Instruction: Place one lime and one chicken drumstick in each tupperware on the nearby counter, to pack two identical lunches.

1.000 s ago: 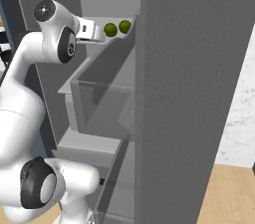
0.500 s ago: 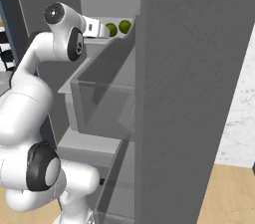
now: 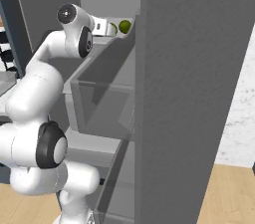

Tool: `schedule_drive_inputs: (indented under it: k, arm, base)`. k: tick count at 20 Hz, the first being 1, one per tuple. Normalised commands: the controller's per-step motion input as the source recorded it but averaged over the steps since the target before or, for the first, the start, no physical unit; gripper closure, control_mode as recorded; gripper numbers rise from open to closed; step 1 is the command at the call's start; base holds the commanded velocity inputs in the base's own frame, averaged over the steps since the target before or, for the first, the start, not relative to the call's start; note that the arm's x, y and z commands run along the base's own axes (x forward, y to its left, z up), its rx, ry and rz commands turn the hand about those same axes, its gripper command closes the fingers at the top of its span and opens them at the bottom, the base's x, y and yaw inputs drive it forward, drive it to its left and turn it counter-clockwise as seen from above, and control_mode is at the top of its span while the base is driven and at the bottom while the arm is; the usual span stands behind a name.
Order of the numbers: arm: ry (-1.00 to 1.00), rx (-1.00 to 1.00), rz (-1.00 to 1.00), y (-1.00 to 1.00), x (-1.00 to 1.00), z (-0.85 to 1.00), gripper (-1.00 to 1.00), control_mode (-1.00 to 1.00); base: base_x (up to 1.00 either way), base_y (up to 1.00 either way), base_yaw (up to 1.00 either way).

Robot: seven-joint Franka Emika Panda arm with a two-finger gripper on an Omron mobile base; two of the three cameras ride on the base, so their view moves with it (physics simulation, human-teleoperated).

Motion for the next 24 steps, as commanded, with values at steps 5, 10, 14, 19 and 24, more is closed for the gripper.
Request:
schedule_drive_inputs:
  k: [5, 10, 14, 19, 24]
  arm:
    - [0.03, 0.00, 0.00, -0.05, 0.42, 0.00, -1.00, -1.00]
    - [0.00, 0.00, 0.00, -0.03, 0.31, -0.10, -1.00, -1.00]
    - [0.00, 0.00, 0.00, -0.08, 0.33, -0.17, -1.00, -1.00]
    - [0.00, 0.00, 0.00, -0.03, 0.43, -0.10, -1.00, -1.00]
    - [0.05, 0.00, 0.00, 0.00, 0.38, 0.00, -1.00, -1.00]
  base:
    - [0.00, 0.00, 0.00]
    - [0.00, 0.00, 0.00]
    - [0.00, 0.00, 0.00]
    - [0.00, 0.00, 0.00]
    - [0.00, 0.00, 0.00]
